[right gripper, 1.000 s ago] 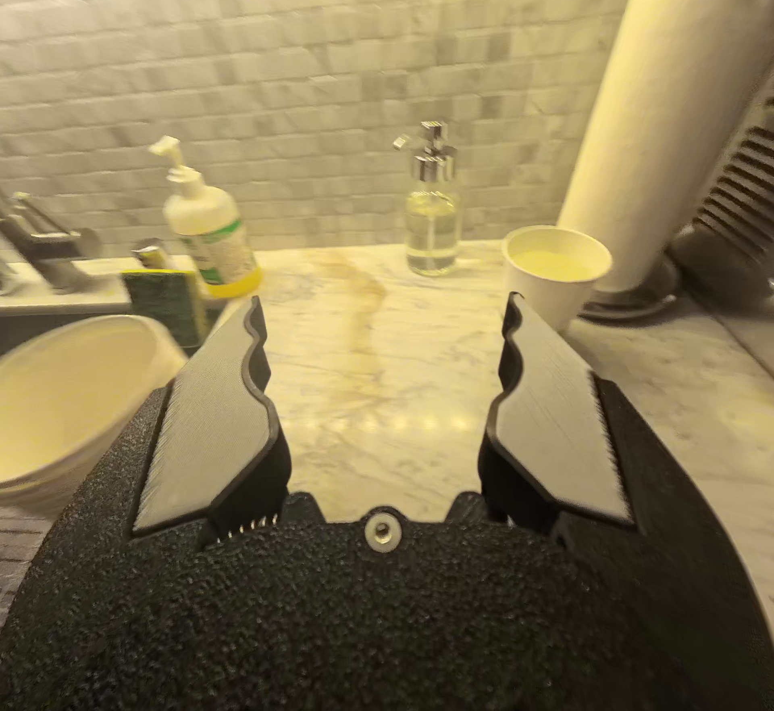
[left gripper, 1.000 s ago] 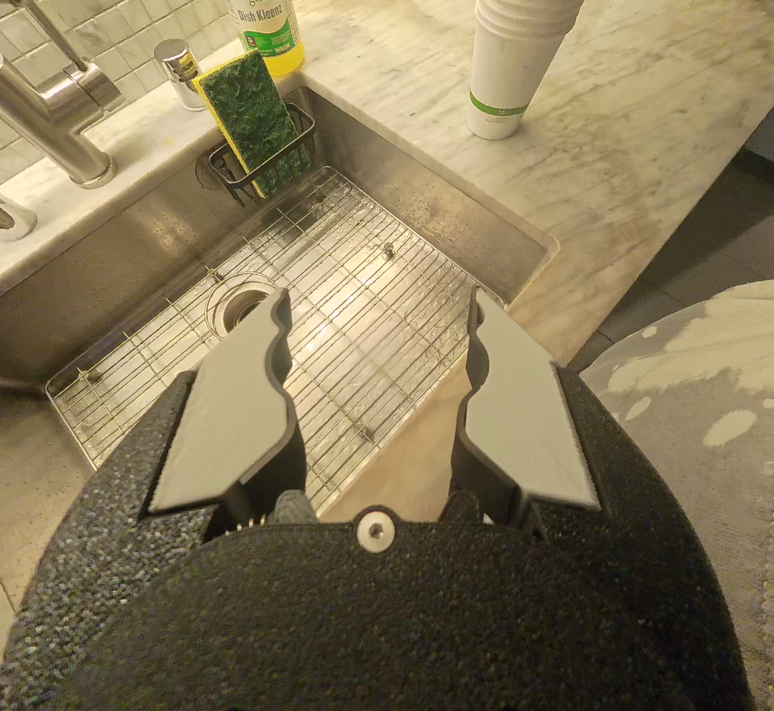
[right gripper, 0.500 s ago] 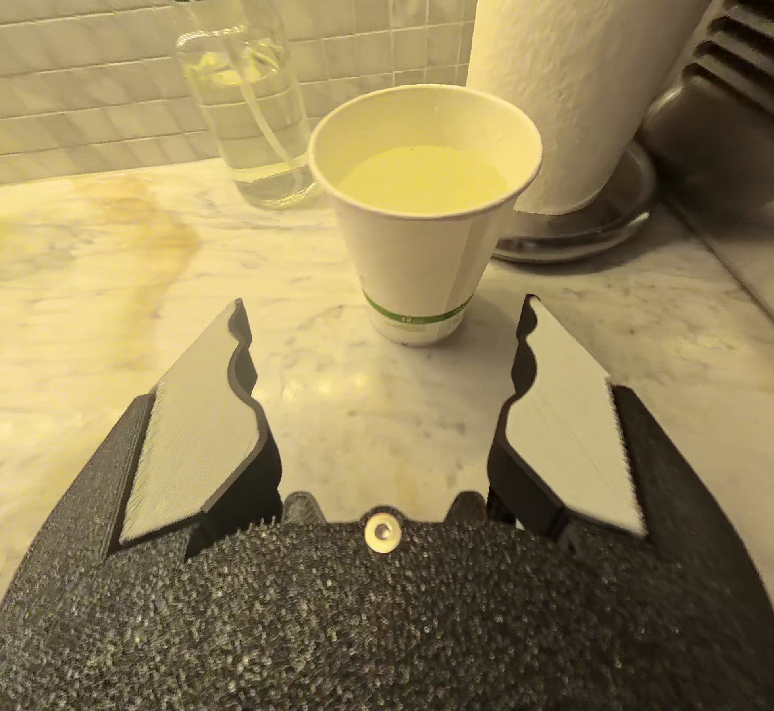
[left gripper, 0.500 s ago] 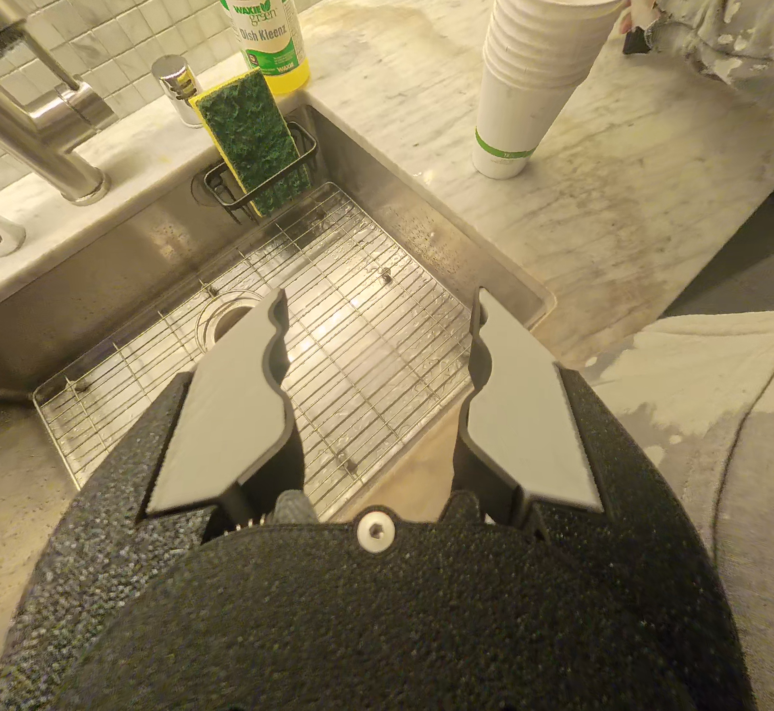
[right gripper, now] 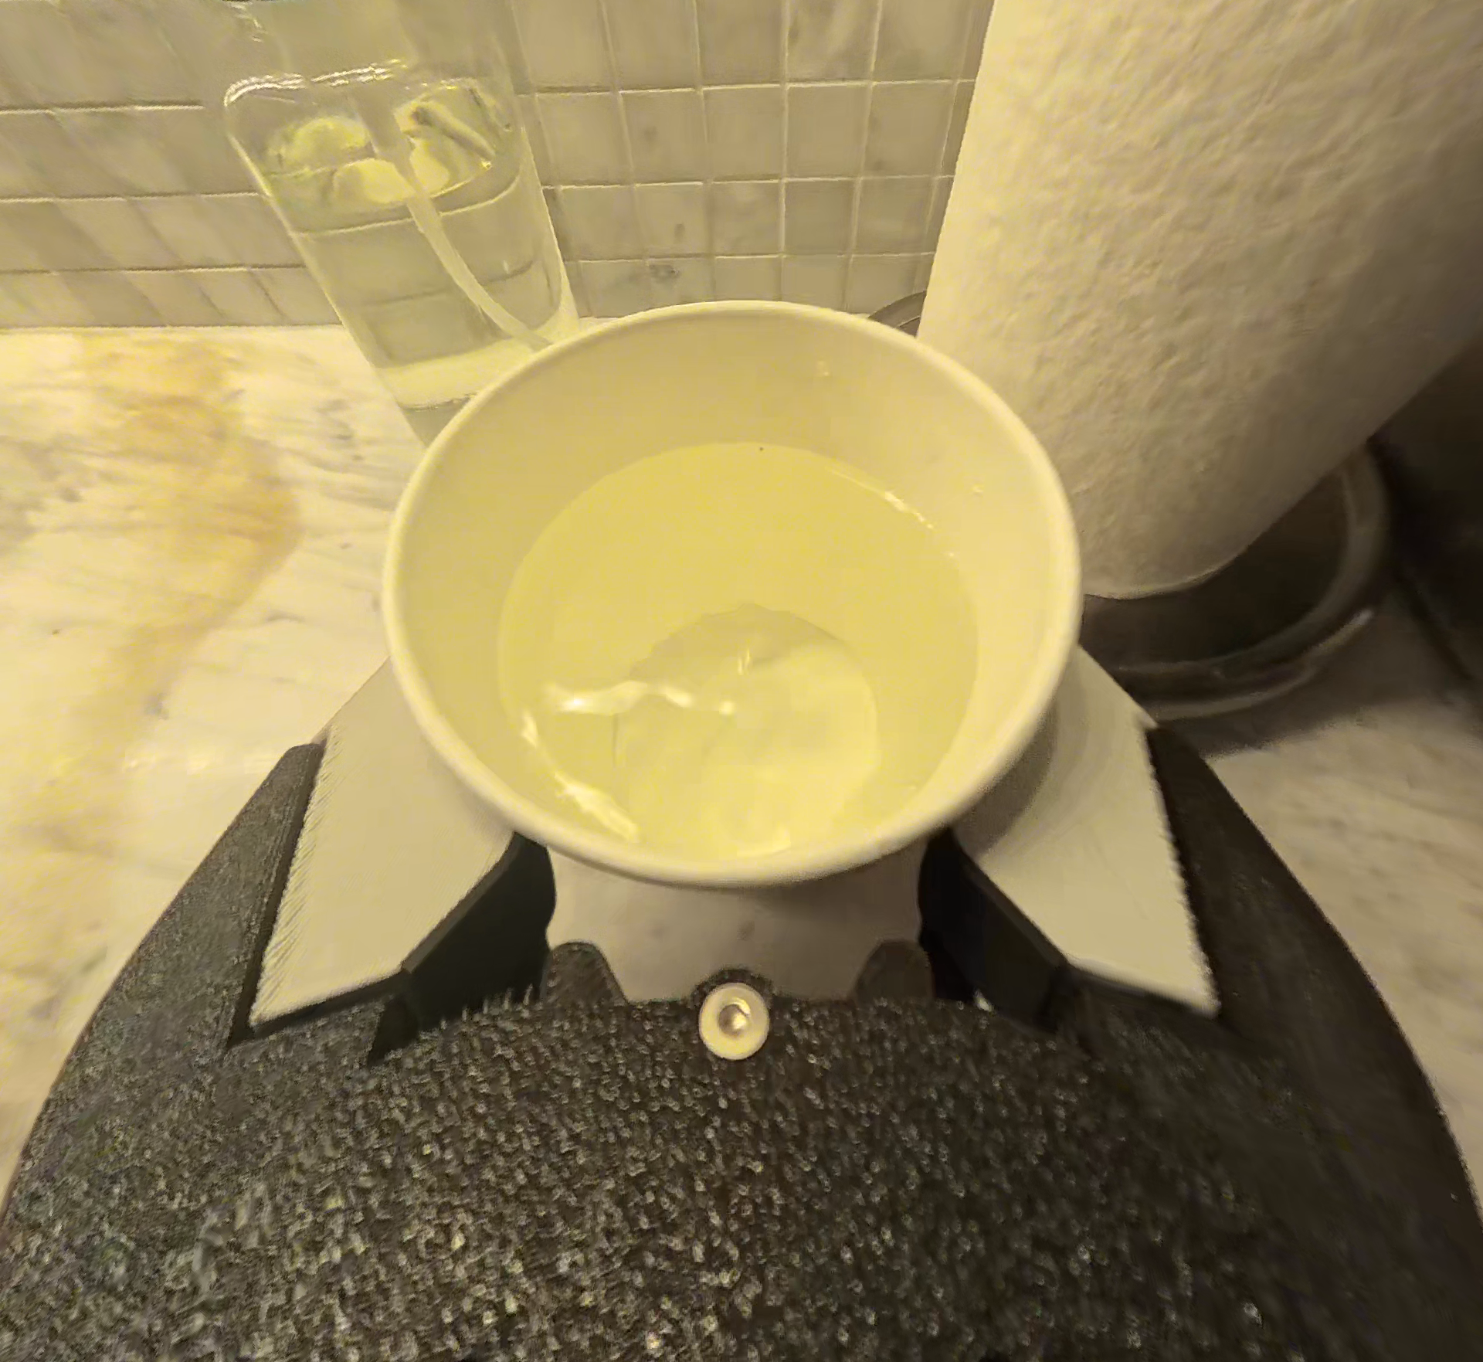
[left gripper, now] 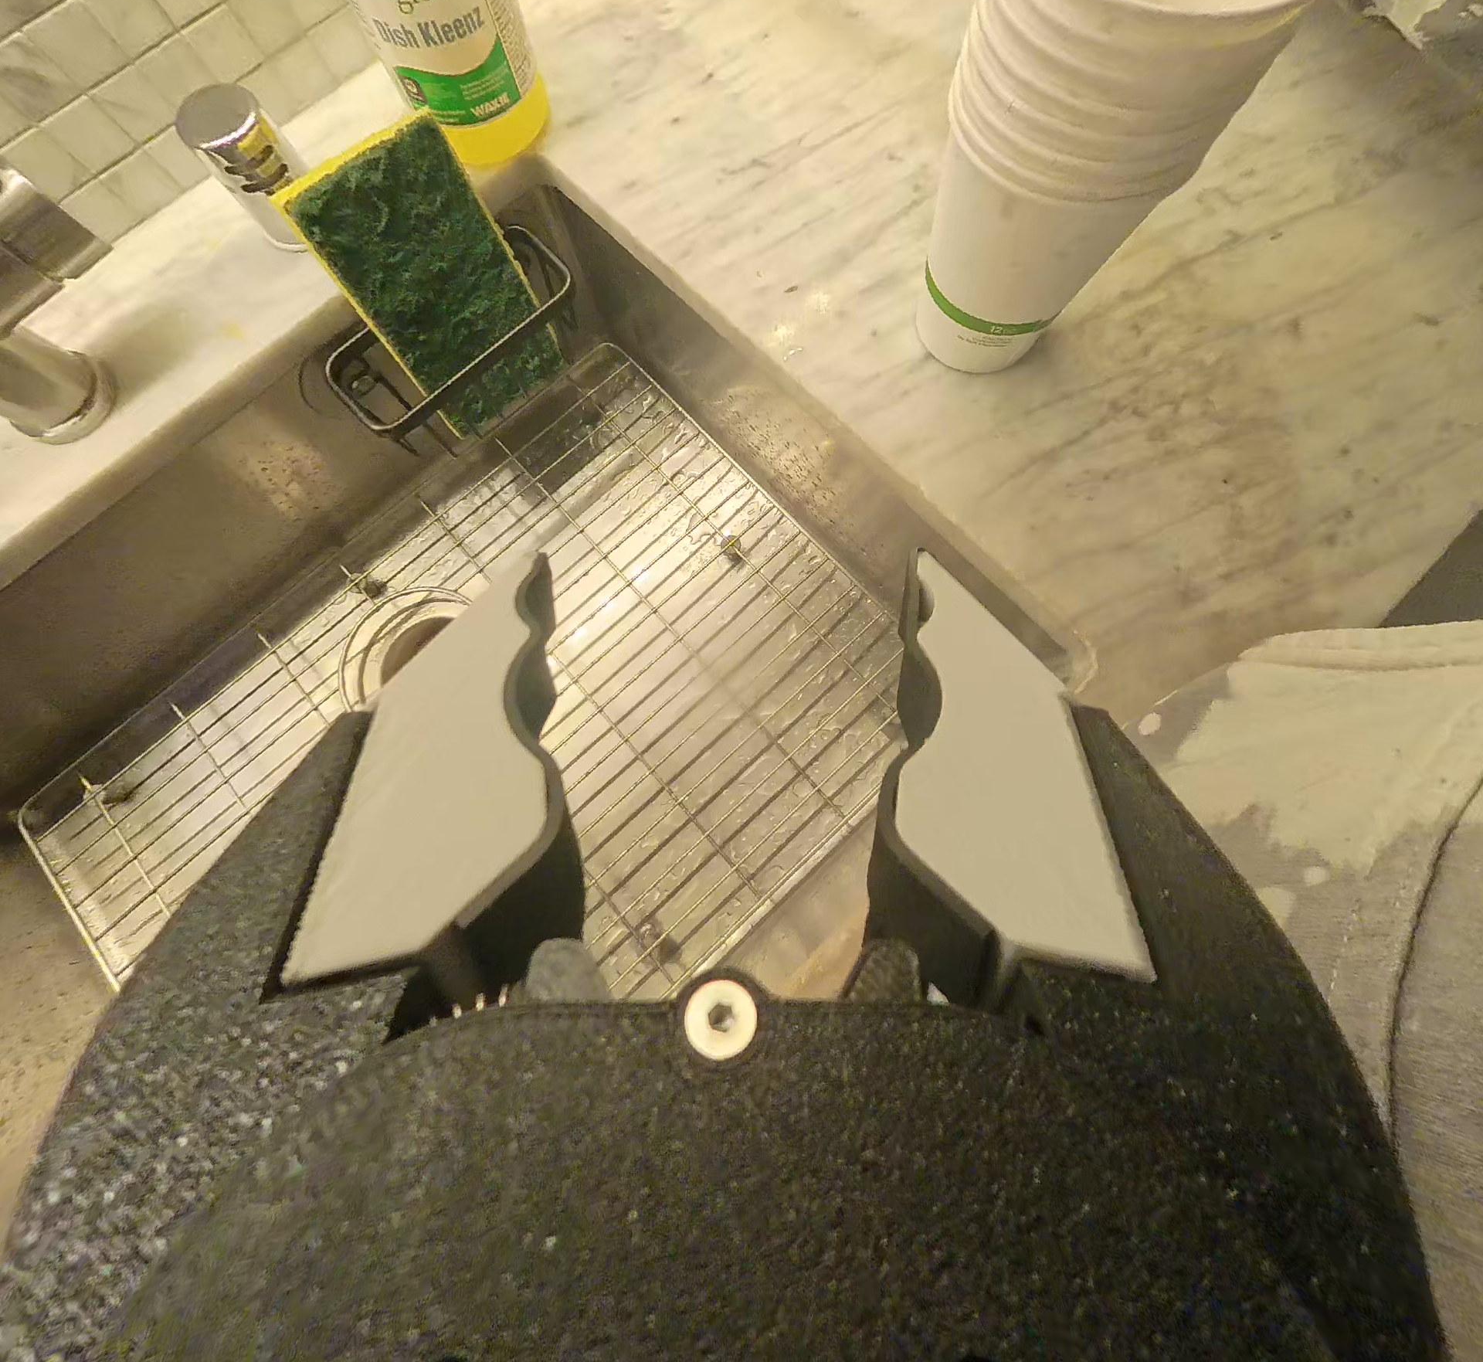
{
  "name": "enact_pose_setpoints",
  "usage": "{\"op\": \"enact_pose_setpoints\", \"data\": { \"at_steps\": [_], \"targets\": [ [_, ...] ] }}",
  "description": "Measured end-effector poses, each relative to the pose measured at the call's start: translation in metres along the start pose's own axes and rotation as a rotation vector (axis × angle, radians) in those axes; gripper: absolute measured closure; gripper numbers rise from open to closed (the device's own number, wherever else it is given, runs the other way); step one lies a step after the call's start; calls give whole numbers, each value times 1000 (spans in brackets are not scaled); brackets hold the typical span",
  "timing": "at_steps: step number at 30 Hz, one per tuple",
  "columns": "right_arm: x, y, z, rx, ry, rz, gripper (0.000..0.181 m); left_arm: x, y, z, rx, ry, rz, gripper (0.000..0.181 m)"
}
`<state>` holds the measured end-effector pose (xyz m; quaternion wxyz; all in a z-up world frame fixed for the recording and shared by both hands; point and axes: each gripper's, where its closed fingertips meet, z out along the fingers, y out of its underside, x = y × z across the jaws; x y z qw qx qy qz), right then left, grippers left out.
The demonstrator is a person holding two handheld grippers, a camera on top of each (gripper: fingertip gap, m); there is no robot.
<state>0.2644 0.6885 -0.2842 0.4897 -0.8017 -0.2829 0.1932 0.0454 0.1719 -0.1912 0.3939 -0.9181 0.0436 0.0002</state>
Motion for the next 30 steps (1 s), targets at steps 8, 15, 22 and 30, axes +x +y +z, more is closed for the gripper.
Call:
{"op": "enact_pose_setpoints", "data": {
  "at_steps": [8,15,22,30],
  "targets": [
    [0,-2,-1,16,-7,-14,84,3,-4,16,-21,21,-4,95],
    [-6,-11,-14,104,-1,-22,94,0,-1,14,-23,20,-5,96],
    [-36,-34,-62,183,-42,-50,94,2,-5,14,3,47,0,96],
    [-91,-81,-146,214,-148,-164,93,16,-11,4,91,119,25,95]
  ]
}}
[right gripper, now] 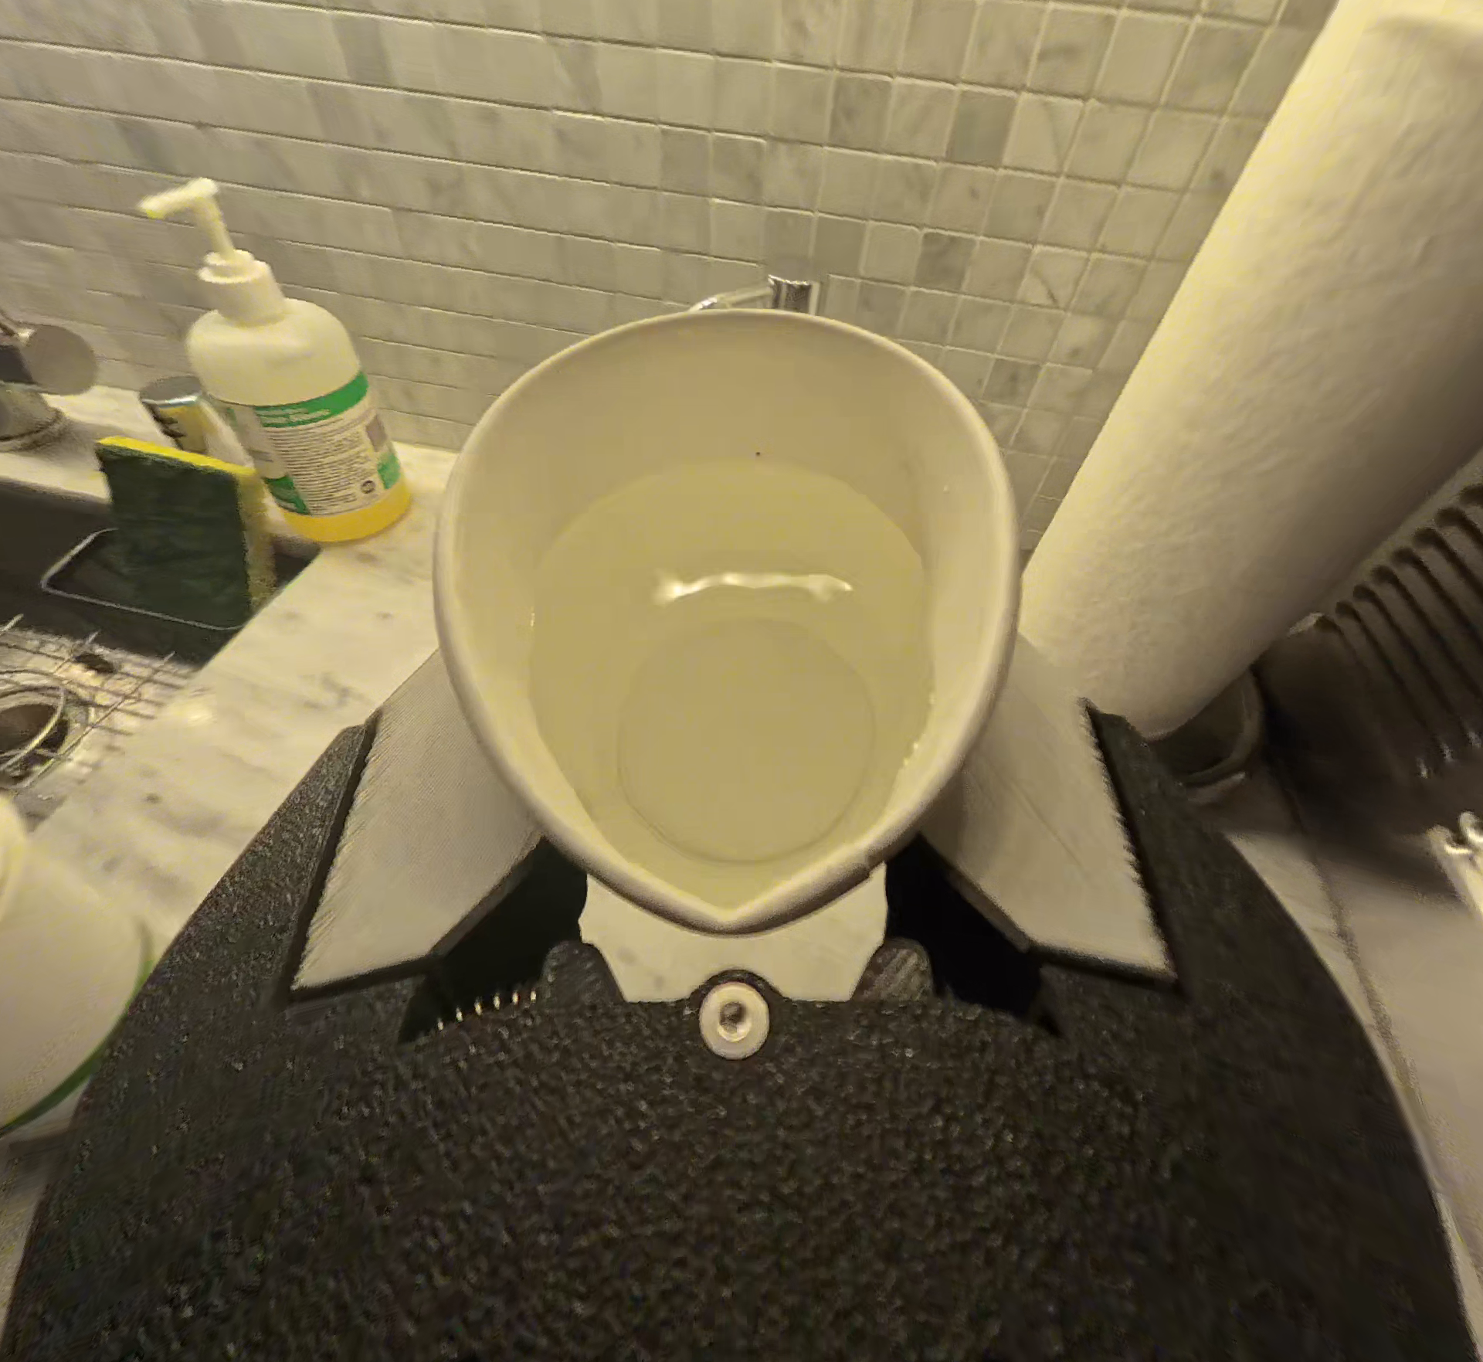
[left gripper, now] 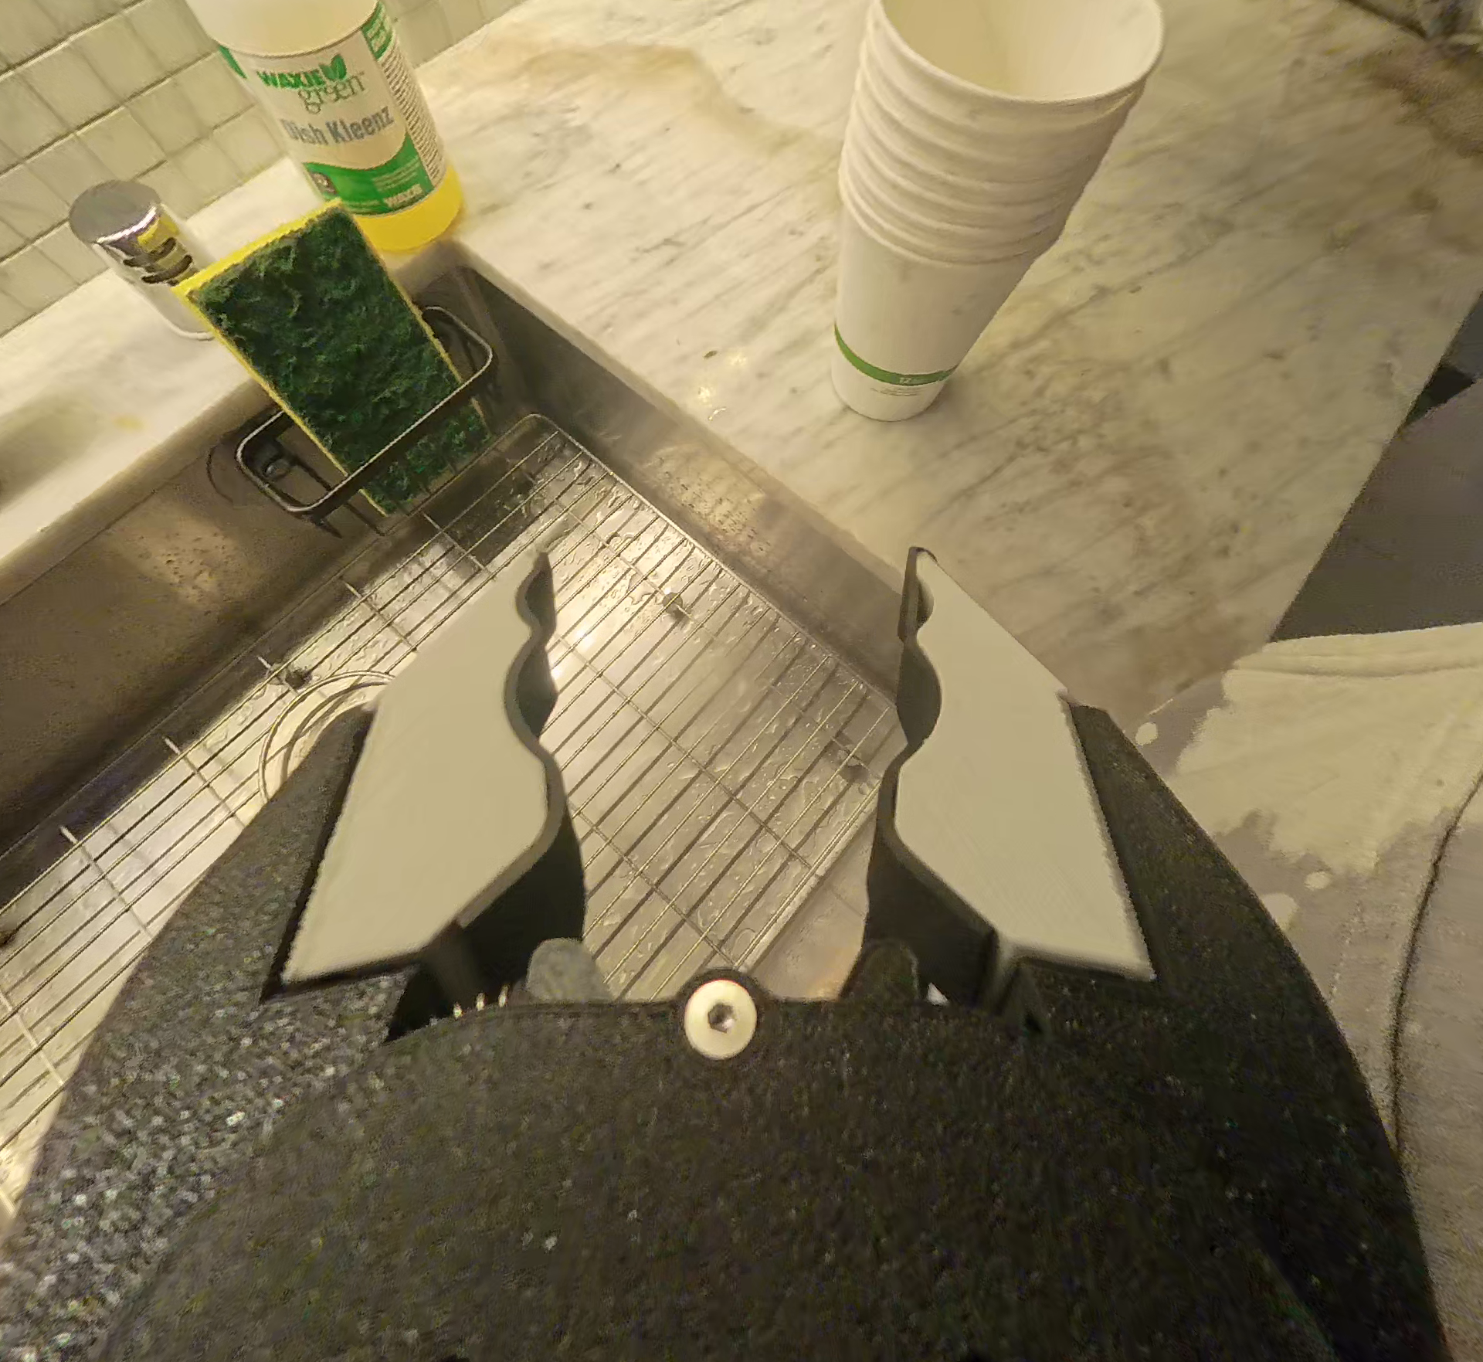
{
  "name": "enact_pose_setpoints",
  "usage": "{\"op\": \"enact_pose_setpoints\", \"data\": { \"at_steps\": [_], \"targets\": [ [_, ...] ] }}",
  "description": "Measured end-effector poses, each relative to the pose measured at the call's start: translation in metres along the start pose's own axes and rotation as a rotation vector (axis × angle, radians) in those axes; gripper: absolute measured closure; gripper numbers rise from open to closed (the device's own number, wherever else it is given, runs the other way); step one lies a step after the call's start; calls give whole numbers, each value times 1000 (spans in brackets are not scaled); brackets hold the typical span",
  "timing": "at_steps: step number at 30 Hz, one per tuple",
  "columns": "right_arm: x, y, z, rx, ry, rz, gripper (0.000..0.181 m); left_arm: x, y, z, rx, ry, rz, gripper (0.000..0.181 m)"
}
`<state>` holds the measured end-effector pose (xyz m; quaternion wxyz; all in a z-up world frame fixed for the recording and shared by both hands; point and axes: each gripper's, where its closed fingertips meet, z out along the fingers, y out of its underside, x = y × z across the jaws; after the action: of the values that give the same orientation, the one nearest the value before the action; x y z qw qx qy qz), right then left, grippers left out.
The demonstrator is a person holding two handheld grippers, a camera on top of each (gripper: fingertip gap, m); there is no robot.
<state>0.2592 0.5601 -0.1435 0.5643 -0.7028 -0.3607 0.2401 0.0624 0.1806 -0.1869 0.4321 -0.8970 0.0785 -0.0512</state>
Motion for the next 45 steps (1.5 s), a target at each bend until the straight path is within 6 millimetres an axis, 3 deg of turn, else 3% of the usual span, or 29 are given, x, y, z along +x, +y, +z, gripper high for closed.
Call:
{"op": "enact_pose_setpoints", "data": {
  "at_steps": [9,13,17,24,31,38,45],
  "targets": [
    [-90,-82,-68,-45,-94,-122,91,3,13,-37,107,59,5,95],
    [-150,-108,-88,-73,-151,-135,90,-10,27,-65,144,63,3,96],
    [-216,-114,-98,-130,-187,-184,90,-33,48,-96,164,48,4,96],
    [-328,-88,-98,-231,-267,-186,91,-80,90,-155,181,-2,-24,97],
    [-409,-36,-92,-400,-332,-194,92,-114,128,-204,192,-32,-27,96],
    [-460,0,-93,-576,-404,-279,92,-128,157,-231,208,-25,-37,96],
    [-486,11,-91,-719,-467,-356,92,-129,172,-245,237,-10,-35,96]
  ]
}}
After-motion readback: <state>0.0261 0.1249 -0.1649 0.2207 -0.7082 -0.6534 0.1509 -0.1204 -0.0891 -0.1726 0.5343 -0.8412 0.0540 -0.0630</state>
